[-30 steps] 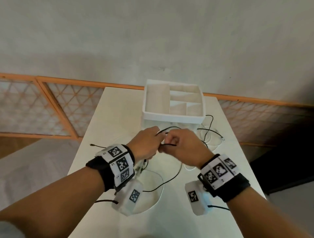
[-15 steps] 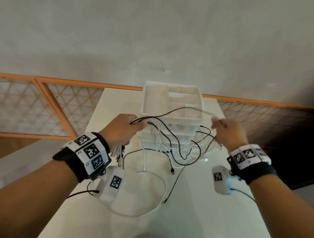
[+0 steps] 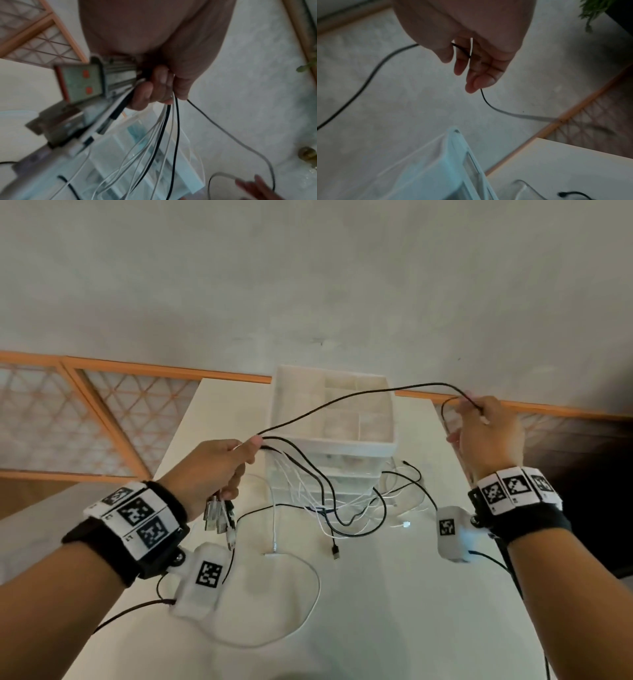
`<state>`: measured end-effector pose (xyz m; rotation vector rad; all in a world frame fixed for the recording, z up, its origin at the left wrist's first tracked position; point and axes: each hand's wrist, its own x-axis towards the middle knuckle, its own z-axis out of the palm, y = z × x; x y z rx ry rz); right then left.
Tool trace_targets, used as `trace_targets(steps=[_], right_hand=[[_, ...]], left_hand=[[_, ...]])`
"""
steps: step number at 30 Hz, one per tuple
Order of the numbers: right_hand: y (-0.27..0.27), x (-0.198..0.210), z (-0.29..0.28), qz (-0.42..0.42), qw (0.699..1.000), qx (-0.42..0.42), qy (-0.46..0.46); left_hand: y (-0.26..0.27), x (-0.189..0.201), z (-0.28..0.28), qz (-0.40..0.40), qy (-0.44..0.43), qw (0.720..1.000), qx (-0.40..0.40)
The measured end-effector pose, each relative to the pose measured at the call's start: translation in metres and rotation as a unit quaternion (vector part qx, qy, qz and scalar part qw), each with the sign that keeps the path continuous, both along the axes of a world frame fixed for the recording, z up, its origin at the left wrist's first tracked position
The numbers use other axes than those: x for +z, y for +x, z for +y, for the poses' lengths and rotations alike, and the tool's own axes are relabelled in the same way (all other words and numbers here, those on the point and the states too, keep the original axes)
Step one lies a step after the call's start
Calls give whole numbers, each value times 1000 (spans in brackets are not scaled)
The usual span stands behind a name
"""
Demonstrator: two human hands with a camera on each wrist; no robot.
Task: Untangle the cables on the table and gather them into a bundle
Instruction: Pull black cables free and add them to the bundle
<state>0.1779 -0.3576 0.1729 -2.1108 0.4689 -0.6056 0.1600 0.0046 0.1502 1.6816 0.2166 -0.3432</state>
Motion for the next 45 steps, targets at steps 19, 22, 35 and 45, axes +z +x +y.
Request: trace_targets(steps=[19, 22, 35, 45], right_hand=[[-47, -67, 120, 267, 865, 420, -71], [-40, -101, 84, 318, 897, 304, -50], [-66, -200, 111, 330, 891, 257, -176], [-62, -191, 120, 359, 895, 237, -115]], left_hand=[[-30, 18, -35, -184, 190, 920, -290], [-34, 9, -14, -138, 222, 915, -305], [-36, -63, -6, -50, 329, 936, -116], [-32, -50, -16, 67, 81, 994, 1]])
